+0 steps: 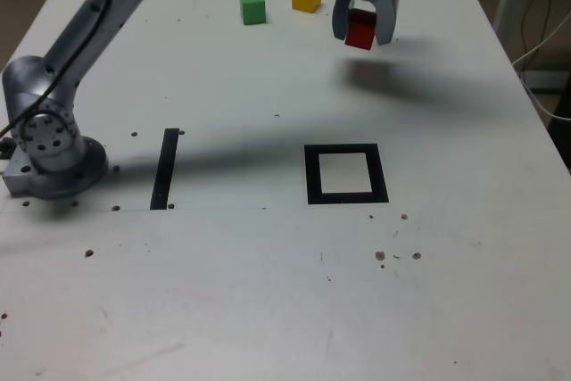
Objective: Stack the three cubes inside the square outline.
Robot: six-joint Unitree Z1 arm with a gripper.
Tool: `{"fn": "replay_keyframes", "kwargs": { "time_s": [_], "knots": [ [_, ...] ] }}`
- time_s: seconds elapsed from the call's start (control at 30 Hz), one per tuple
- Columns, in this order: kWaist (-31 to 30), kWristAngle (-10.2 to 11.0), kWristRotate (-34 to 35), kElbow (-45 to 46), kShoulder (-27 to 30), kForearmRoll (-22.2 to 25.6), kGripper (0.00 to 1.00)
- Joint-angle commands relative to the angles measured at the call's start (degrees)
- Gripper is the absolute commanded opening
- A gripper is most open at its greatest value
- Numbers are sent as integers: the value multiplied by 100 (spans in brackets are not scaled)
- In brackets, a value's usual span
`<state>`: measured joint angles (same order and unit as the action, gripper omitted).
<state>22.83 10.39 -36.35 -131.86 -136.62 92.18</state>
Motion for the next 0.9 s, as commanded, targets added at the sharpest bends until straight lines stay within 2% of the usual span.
{"fn": "replay_keyframes", "kwargs": {
  "time_s": [0.0, 0.33, 0.47, 0.67, 0.87],
  "knots": [
    [-167, 43, 125, 277, 278, -16, 28],
    [-1241, -58, 1059, 1695, 1343, -465, 28],
    [-1624, -107, 1516, 2479, 1742, -935, 28],
    [-1857, -454, 1969, 3414, 1994, -1655, 28],
    [-1963, -661, 2367, 3714, 2017, -1886, 28]
  ]
}}
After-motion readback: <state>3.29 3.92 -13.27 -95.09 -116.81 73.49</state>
